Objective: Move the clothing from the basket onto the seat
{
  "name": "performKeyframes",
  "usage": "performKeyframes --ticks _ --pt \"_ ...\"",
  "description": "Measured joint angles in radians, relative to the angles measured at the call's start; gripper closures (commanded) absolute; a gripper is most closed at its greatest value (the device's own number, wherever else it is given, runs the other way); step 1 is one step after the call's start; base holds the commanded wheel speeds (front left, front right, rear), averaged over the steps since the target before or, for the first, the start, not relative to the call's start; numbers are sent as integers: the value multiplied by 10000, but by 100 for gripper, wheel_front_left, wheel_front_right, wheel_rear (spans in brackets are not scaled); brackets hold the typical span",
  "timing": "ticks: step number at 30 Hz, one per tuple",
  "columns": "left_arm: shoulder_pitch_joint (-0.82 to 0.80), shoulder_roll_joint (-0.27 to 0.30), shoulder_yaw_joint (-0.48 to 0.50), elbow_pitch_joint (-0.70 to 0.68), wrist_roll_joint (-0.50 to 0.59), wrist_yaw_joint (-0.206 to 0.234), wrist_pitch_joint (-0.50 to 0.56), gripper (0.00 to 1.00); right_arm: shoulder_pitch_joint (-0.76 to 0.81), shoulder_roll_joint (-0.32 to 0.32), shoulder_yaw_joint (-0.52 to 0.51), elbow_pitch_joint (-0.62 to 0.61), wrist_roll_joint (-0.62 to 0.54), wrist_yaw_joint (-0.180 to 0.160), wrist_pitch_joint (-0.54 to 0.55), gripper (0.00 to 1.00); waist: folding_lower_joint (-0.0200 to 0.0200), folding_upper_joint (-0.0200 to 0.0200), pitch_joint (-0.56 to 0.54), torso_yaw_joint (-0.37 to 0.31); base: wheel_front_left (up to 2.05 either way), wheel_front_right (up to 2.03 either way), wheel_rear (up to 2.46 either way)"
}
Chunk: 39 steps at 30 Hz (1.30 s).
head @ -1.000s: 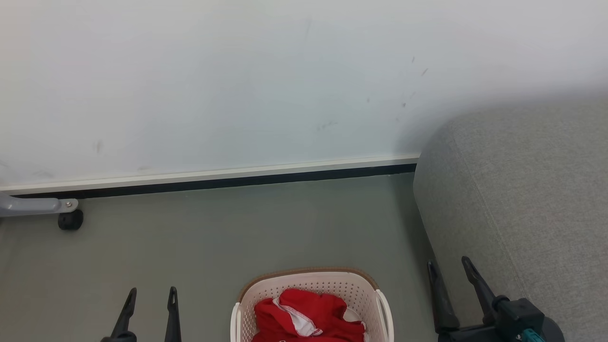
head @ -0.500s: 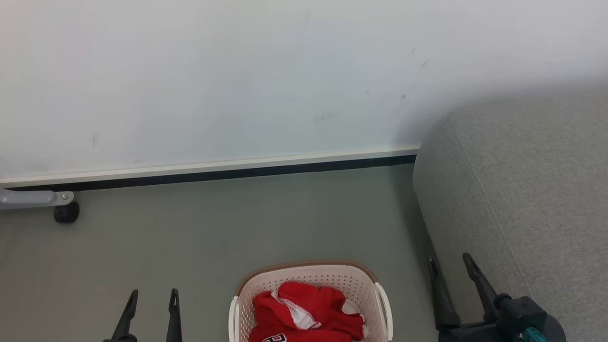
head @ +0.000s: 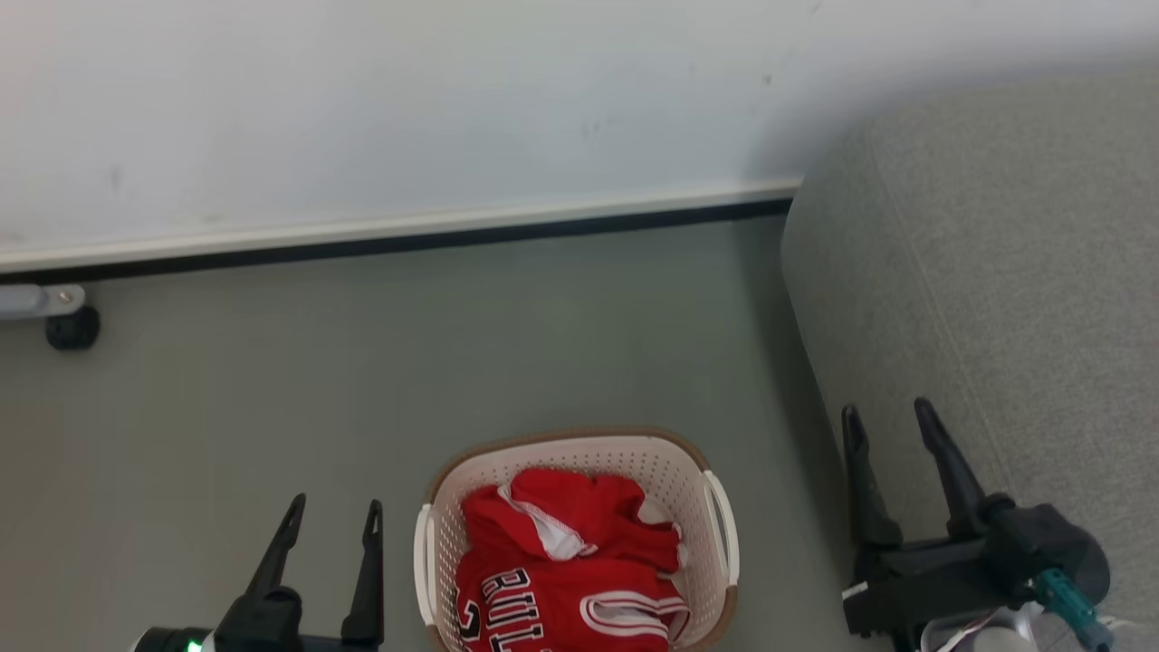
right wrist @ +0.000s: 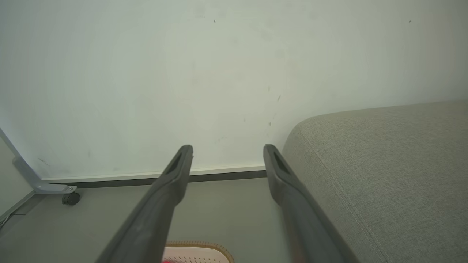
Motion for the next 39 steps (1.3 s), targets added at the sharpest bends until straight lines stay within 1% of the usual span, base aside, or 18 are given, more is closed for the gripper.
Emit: performKeyframes --ticks 6,12,18,24,32,39 --pt "-602 13 -368 336 222 -180 4 0 -479 12 -318 -257 -63 -73 -25 0 1 1 823 -189 0 0 0" --pt "-1510 23 -857 802 625 -523 144 0 -1017 50 -583 -539 -127 -77 -27 0 1 1 1679 -437 0 0 0" --pt "-2422 -128 -1340 1503 878 -719 387 0 -1585 123 -734 -782 -226 -82 -27 0 2 1 2550 -711 0 0 0" --pt "-3408 -132 -1808 2341 1430 -988 723 0 -2139 267 -817 -993 -265 -86 -27 0 2 1 3438 -972 0 0 0" --pt "-4476 84 -1969 3147 1873 -1223 1001 0 -3038 412 -792 -1338 -318 -86 -27 0 2 2 4630 -1319 0 0 0" --pt "-5328 148 -2155 3653 2105 -1312 1091 0 -3717 520 -809 -1708 -345 -86 -29 0 1 2 5678 -1631 0 0 0"
